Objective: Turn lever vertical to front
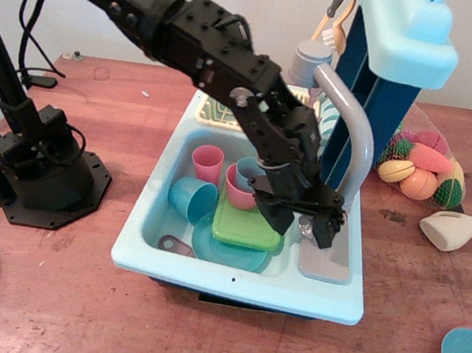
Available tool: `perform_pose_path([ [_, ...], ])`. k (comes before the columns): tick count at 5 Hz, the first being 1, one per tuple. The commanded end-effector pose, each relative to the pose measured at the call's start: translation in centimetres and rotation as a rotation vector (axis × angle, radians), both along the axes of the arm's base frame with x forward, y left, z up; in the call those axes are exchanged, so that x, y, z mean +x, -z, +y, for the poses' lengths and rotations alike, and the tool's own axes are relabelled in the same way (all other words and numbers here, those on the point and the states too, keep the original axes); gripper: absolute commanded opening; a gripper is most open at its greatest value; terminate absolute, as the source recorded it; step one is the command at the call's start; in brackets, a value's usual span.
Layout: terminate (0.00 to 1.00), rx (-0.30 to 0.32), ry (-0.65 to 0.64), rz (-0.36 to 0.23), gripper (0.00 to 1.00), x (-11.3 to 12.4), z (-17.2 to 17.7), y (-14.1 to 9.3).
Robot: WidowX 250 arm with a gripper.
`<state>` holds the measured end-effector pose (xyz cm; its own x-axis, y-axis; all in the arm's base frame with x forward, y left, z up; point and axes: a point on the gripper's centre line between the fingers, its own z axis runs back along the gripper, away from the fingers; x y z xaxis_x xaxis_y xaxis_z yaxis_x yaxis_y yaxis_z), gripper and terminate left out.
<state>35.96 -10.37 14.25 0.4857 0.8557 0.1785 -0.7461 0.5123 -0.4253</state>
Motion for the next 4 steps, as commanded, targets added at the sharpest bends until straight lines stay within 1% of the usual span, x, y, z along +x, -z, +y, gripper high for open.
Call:
perform_pose_path([
  [1,0.00,-0.019,-0.011,-0.013,1.00,-1.7,0.5,0.6],
  [2,0.00,-0.014,-0.043,-0.051,1.00,-3.9,1.1,0.4],
  [3,0.00,-0.025,-0.081,-0.108,1.00,-6.1,1.4,0.6],
  [4,0.00,-0.038,-0.149,-0.178,1.00,-8.4,1.4,0.5],
])
